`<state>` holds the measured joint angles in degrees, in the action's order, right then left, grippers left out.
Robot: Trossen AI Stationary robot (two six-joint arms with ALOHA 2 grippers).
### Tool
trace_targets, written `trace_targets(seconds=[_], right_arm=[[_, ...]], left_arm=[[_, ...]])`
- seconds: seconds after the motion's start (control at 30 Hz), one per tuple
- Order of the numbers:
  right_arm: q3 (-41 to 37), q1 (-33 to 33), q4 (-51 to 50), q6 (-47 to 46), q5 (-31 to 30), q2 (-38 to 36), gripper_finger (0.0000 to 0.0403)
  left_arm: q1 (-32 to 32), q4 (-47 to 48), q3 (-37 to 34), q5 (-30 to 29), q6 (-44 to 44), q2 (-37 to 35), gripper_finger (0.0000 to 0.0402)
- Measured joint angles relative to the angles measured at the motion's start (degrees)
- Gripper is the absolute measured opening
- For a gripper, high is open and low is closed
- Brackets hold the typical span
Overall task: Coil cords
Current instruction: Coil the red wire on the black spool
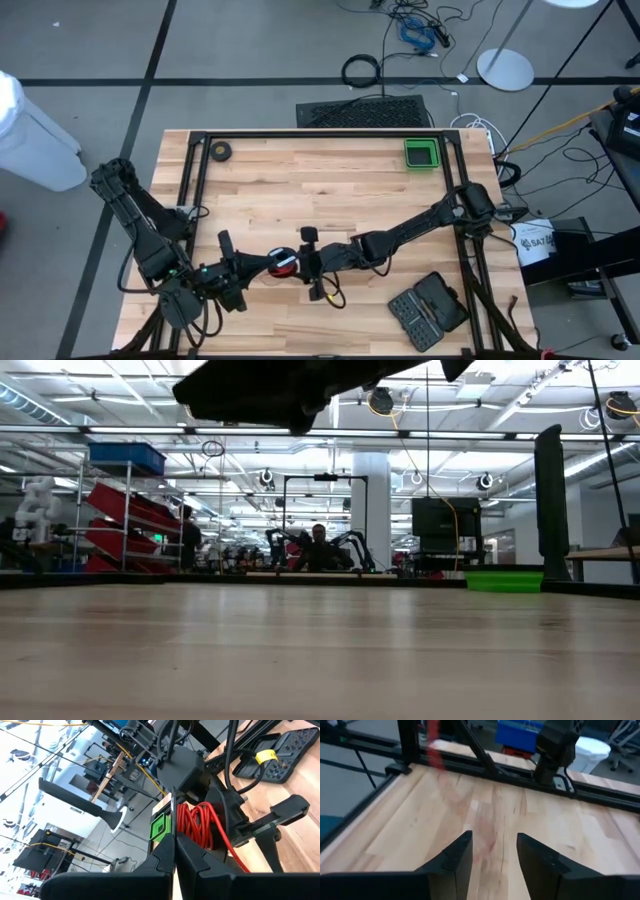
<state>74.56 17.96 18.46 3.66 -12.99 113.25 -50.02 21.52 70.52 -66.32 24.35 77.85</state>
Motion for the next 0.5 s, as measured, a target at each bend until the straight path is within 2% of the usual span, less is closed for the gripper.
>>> trace_targets(seconds=[0.33, 0.5], right_arm=[[0.0, 0.1, 1.6, 0.1, 1.6, 0.0, 0.0141], [0.0, 0.1, 4.1, 0.4, 4.5, 0.0, 0.0122]], left_arm=[[0.0, 0.0, 0.0, 0.0, 0.0, 0.0, 0.0008], [0.0, 0.0, 0.0, 0.0, 0.0, 0.0, 0.0008]])
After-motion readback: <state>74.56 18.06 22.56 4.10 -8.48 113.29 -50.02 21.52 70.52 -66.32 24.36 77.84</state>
